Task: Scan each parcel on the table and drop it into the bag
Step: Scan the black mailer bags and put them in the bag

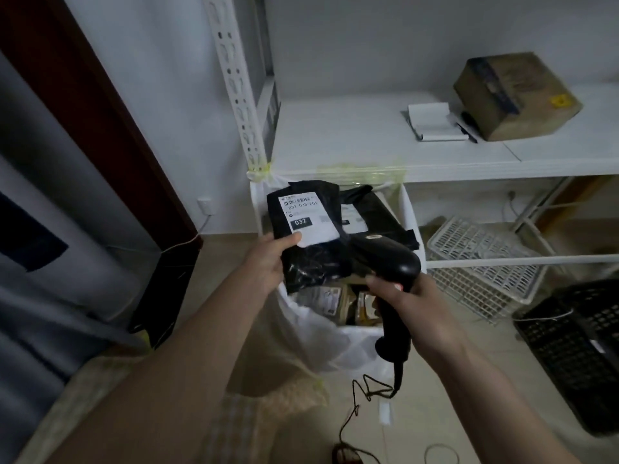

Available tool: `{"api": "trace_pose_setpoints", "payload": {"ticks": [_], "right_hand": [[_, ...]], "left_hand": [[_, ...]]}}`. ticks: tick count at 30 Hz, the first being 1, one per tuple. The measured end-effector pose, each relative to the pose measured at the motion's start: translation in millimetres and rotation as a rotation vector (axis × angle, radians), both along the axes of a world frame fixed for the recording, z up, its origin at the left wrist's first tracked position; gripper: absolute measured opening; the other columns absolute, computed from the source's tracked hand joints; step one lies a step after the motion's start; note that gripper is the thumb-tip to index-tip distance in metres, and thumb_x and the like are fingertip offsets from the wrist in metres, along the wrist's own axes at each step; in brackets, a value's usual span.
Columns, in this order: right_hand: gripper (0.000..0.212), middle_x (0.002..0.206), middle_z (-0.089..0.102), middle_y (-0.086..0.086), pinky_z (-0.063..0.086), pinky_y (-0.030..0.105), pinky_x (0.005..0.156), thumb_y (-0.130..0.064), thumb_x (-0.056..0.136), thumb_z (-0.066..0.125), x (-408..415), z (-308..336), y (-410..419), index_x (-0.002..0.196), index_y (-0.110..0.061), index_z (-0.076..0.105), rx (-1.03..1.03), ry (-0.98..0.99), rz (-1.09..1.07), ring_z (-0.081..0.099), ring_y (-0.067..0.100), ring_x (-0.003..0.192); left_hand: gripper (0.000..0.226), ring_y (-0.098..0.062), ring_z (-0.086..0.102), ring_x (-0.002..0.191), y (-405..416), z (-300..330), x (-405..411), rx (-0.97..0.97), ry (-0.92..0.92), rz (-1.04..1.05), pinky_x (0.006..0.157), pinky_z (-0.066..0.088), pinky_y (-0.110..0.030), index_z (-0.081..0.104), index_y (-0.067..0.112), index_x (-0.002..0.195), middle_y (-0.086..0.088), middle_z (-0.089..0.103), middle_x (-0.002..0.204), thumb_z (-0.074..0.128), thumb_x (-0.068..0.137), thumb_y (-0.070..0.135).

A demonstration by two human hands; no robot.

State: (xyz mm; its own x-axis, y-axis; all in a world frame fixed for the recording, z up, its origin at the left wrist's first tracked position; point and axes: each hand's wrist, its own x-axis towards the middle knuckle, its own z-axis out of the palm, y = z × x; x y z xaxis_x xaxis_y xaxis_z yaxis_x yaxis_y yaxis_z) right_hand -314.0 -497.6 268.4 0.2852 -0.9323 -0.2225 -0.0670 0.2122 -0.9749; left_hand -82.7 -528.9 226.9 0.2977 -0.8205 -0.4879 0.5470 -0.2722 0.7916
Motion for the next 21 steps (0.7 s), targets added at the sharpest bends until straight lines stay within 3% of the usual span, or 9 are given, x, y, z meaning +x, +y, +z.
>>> {"api": "trace_pose_setpoints", "payload": {"ticks": [3, 7, 8, 10, 13, 17, 21], "right_hand": [[0.006, 0.066, 0.063, 0.005, 0.052, 0.028, 0.059, -0.015, 0.084, 0.070, -12, -5, -45, 0.088, -0.012, 0.068, -0.011, 0.016, -0.013, 0.060, 0.018, 0.063], [0.011, 0.078, 0.063, 0.020, 0.056, 0.033, 0.064, -0.015, 0.085, 0.069, -24, -16, -89, 0.095, -0.011, 0.068, 0.010, 0.017, -0.020, 0.060, 0.026, 0.068], [0.013, 0.080, 0.064, 0.024, 0.057, 0.038, 0.066, -0.015, 0.085, 0.069, -26, -20, -96, 0.095, -0.009, 0.068, 0.021, 0.025, -0.018, 0.060, 0.030, 0.068], [0.013, 0.077, 0.065, 0.023, 0.056, 0.044, 0.069, -0.017, 0.084, 0.071, -29, -30, -108, 0.092, -0.007, 0.068, 0.051, 0.036, -0.018, 0.061, 0.031, 0.066], [0.012, 0.068, 0.062, 0.009, 0.053, 0.034, 0.063, -0.017, 0.083, 0.071, -30, -43, -121, 0.089, -0.007, 0.067, 0.094, 0.055, -0.002, 0.060, 0.022, 0.066], [0.007, 0.068, 0.066, -0.004, 0.051, 0.030, 0.067, -0.019, 0.084, 0.070, -28, -51, -131, 0.089, -0.015, 0.069, 0.117, 0.050, 0.037, 0.064, 0.016, 0.073], [0.005, 0.063, 0.062, -0.001, 0.048, 0.020, 0.056, -0.013, 0.086, 0.068, -16, -47, -135, 0.087, -0.009, 0.066, 0.143, -0.014, 0.084, 0.058, 0.012, 0.059]], "left_hand": [[0.041, -0.033, 0.066, 0.102, -62, -7, -18, 0.028, 0.091, 0.058, 0.068, 0.057, -0.042, 0.060, 0.010, 0.128, -0.018, 0.066, 0.120, 0.065, 0.088, 0.003], [0.034, -0.030, 0.069, 0.092, -125, -26, -39, 0.053, 0.095, 0.081, 0.065, 0.058, -0.039, 0.063, 0.011, 0.121, -0.016, 0.069, 0.112, 0.067, 0.088, 0.008], [0.034, -0.029, 0.069, 0.090, -137, -33, -43, 0.082, 0.019, 0.077, 0.067, 0.058, -0.039, 0.063, 0.011, 0.121, -0.015, 0.069, 0.112, 0.068, 0.088, 0.010], [0.041, -0.025, 0.064, 0.099, -156, -49, -45, 0.181, -0.344, 0.019, 0.076, 0.056, -0.035, 0.057, 0.011, 0.127, -0.007, 0.064, 0.121, 0.069, 0.088, 0.009], [0.065, -0.025, 0.052, 0.121, -170, -63, -48, 0.329, -0.894, -0.106, 0.093, 0.044, -0.031, 0.041, 0.009, 0.141, -0.004, 0.054, 0.134, 0.072, 0.084, 0.011], [0.058, -0.029, 0.056, 0.115, -172, -60, -52, 0.385, -1.220, -0.183, 0.086, 0.046, -0.040, 0.047, 0.017, 0.129, -0.005, 0.057, 0.128, 0.076, 0.080, 0.027], [0.048, -0.026, 0.056, 0.111, -159, -51, -45, 0.386, -1.410, -0.152, 0.088, 0.048, -0.040, 0.055, 0.018, 0.120, -0.005, 0.054, 0.122, 0.076, 0.080, 0.035]]}}
